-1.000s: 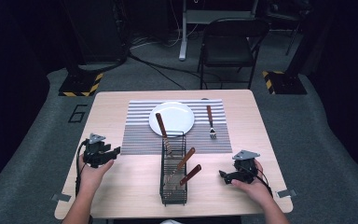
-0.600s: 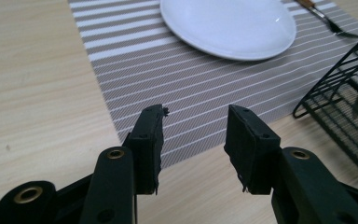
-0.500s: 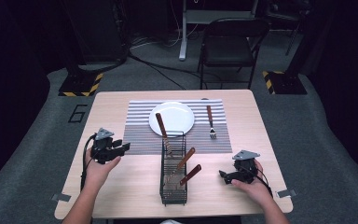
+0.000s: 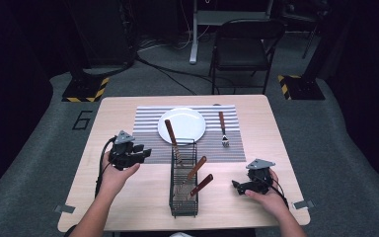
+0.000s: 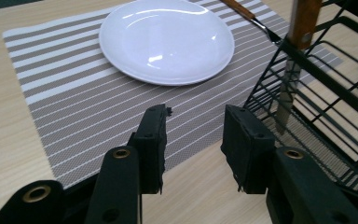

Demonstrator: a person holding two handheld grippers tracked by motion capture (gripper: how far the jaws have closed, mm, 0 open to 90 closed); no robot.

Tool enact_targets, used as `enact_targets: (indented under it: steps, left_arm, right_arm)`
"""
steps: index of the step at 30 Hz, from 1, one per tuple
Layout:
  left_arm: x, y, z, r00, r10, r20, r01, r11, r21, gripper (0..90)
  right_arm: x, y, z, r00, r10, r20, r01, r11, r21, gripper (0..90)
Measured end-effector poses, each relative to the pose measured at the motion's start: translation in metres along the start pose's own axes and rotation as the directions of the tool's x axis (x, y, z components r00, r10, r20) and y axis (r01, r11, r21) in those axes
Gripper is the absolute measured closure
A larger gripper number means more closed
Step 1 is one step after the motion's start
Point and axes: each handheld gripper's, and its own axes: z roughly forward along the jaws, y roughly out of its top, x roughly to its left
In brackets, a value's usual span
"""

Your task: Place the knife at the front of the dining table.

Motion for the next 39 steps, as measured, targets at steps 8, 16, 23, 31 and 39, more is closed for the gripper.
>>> enact_targets:
  steps: [8,16,23,31,39]
  left_arm:
    - [-0.011,0.014,0.004,0.999,0.017,0.042,-0.016,0.9998,-0.009,64.9]
    - [-0.022,0.025,0.009,0.9972,0.032,0.067,-0.03,0.9991,-0.031,64.4]
    - [-0.029,0.033,0.016,0.9946,0.05,0.091,-0.048,0.9985,-0.028,64.4]
    - [-0.037,0.039,0.023,0.992,0.07,0.105,-0.067,0.9972,-0.033,62.7]
    - [-0.042,0.043,0.033,0.9893,0.071,0.128,-0.068,0.9973,-0.026,62.7]
  right_arm:
    - [0.0,0.0,0.0,1.0,0.0,0.0,0.0,1.0,0.0,0.0]
    - [0.0,0.0,0.0,1.0,0.0,0.0,0.0,1.0,0.0,0.0]
    - [0.0,0.0,0.0,1.0,0.0,0.0,0.0,1.0,0.0,0.0]
    - [0.0,0.0,0.0,1.0,0.001,0.0,-0.001,1.0,0.0,0.0]
    - [0.0,0.0,0.0,1.0,0.0,0.0,0.0,1.0,0.0,0.0]
